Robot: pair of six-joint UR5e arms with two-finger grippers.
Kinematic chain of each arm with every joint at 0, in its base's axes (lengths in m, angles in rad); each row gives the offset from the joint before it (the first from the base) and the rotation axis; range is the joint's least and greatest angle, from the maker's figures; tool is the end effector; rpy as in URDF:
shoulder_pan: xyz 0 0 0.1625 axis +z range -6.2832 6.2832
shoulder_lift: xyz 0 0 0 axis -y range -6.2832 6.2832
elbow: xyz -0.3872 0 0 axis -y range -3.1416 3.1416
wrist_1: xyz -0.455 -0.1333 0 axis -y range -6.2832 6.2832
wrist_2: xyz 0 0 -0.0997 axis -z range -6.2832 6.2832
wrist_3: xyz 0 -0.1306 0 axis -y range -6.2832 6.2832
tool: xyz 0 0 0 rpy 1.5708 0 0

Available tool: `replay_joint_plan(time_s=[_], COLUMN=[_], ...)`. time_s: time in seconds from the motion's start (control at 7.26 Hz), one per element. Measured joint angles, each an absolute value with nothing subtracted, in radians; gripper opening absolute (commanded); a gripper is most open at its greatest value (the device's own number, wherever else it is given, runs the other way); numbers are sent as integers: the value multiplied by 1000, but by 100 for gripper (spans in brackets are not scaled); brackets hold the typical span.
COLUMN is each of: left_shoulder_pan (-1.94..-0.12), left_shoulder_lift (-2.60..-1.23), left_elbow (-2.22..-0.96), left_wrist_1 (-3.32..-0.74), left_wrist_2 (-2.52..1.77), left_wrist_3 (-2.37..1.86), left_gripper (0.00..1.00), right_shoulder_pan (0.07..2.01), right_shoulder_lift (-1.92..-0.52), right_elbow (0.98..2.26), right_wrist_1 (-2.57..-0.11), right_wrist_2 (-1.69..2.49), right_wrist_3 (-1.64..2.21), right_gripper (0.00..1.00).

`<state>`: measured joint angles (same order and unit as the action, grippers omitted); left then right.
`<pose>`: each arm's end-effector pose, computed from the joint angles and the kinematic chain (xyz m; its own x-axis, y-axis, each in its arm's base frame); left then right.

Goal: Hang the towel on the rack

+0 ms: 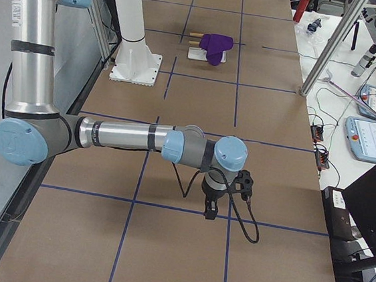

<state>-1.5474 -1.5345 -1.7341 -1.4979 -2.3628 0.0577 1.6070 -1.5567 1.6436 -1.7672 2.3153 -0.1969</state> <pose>-0.0277 -0.5426 0.5780 0.6988 0.1124 -0.7064 -0.0638 0.9934 0.0950 0.0646 -0.5454 0.6165 0.7252 -0.0957 0.6819 0.1080 0.9939 0.0246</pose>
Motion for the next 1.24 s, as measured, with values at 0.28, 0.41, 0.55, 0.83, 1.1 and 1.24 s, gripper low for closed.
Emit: replay_joint_plan(time_s=[0.28,0.41,0.55,0.83,1.1,1.24], left_shoulder_pan=[-1545,-1544,-1543,-1543,-1541,-1541], left_shoulder_lift=[-1532,-1529,-1529,-1527,-1527,-1529], left_elbow=[-1757,-1760,-1762,-1759,-1753,-1750], left_wrist_1=[-1447,-1443,-1444,-1446,-1444,-1443], left_wrist_2=[-2362,-2361,-2360,-2359,-2359,-2359], left_wrist_3=[59,60,61,76,120,127], left_gripper=[100,100,100,100,100,100], right_shoulder_pan=[1592,1579,1566,1548,1529,1523], right_shoulder_lift=[-1565,-1566,-1567,-1569,-1570,-1571], right_elbow=[1650,1655,1660,1670,1697,1708], right_wrist_1=[-1766,-1758,-1731,-1676,-1660,-1659], right_wrist_2=[2316,2317,2330,2369,2382,2386], right_wrist_3=[-194,-187,-161,-98,-52,-40], right_gripper=[100,100,100,100,100,100])
